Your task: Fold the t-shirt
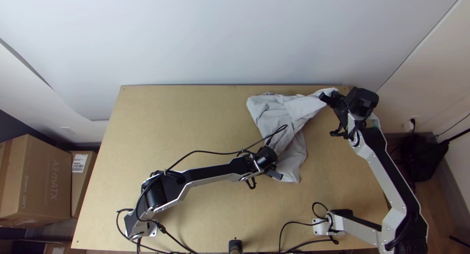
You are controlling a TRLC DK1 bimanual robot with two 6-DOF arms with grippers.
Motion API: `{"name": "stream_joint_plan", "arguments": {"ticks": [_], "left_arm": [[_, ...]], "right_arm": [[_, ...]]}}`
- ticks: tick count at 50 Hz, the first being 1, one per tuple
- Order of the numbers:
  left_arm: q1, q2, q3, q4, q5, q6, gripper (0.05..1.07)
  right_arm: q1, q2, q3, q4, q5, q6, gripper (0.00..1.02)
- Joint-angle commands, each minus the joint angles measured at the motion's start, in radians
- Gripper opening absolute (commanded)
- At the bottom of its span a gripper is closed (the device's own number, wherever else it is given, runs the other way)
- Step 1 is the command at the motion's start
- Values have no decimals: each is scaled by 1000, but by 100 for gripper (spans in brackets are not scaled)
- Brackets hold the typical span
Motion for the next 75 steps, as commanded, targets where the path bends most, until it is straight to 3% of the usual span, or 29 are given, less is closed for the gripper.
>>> {"name": "stream_joint_plan", "arguments": {"ticks": [1,24,40,46,54,63,75], "left_arm": [[17,-13,-10,-17,-7,-10,8],[334,-387,-133,-134,9,122,8],[538,-714,-139,-213,37,211,8],[553,-815,-155,-216,37,227,8],[541,-840,-313,-230,62,230,8],[483,-780,-474,-216,120,239,8],[487,-616,-501,-141,261,285,8]], "right_arm": [[-21,-38,-10,11,18,20,2],[-18,-79,15,-13,17,9,2],[102,-210,145,-97,-12,-14,2],[134,-257,199,-133,-49,-13,2],[168,-270,142,-182,-49,-19,2],[130,-276,-5,-173,-51,-23,2],[53,-251,-158,-88,-63,-25,2]]}}
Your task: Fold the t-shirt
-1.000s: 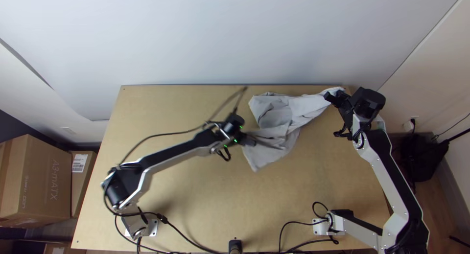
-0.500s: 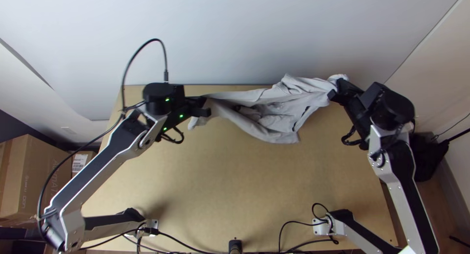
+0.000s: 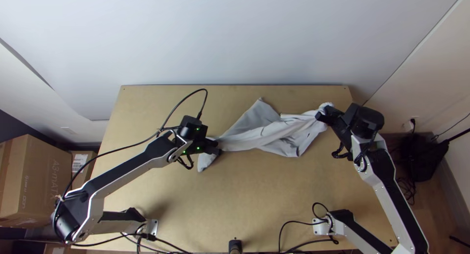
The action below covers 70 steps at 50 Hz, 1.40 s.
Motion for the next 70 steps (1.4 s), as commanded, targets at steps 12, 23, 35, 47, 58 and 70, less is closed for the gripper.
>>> {"name": "stream_joint_plan", "arguments": {"ticks": [12,23,35,47,58,70], "left_arm": [[5,237,60,40,67,80,31],[-19,102,53,91,-39,102,97],[-19,-184,-26,52,-39,293,97],[-71,-475,-286,-69,-44,649,91],[-225,-605,-550,19,-220,850,85],[-249,-572,-656,184,-240,922,73]], "right_arm": [[-91,57,-78,128,-12,-11,2],[-95,72,-85,147,-13,-11,2],[-85,95,-88,171,-13,-11,2],[-87,123,-65,181,-13,-11,2],[-87,132,-59,181,-13,-10,2],[-84,130,-57,181,-13,-8,2]]}}
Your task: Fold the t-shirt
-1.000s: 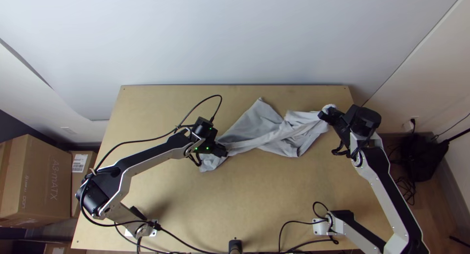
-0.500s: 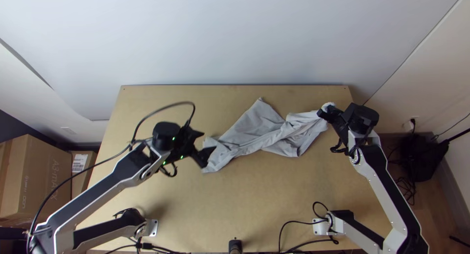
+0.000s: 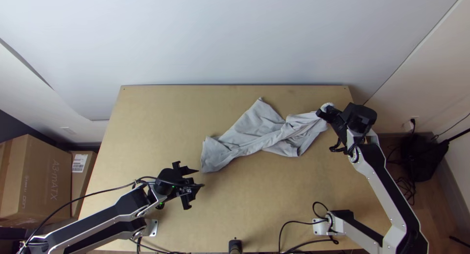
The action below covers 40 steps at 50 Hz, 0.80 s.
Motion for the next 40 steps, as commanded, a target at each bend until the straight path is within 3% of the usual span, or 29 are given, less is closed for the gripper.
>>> {"name": "stream_joint_plan", "arguments": {"ticks": [1,15,40], "left_arm": [[-10,29,-31,52,-14,48,73],[1,128,-91,201,-30,135,73],[61,377,-82,407,-30,149,73]], "right_arm": [[3,7,9,21,8,-8,2],[4,5,6,20,8,-5,2],[3,-33,-9,15,8,-5,2]]}}
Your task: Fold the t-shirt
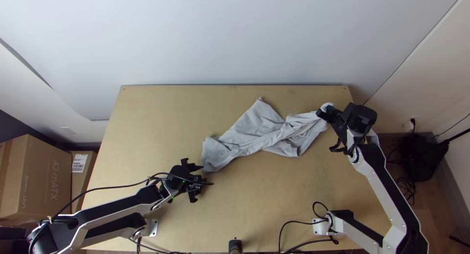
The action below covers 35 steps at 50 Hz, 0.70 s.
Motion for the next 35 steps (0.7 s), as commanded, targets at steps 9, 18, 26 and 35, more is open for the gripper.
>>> {"name": "stream_joint_plan", "arguments": {"ticks": [9,18,26,35], "left_arm": [[32,149,22,53,-5,29,72],[60,176,18,96,11,31,47],[97,199,15,125,29,20,26],[135,158,44,100,45,-67,8]], "right_arm": [[3,-52,-7,8,8,-5,2],[3,-73,0,-12,7,-5,2],[-2,-78,6,-18,8,-5,2],[-2,-86,11,-24,7,-5,2]]}}
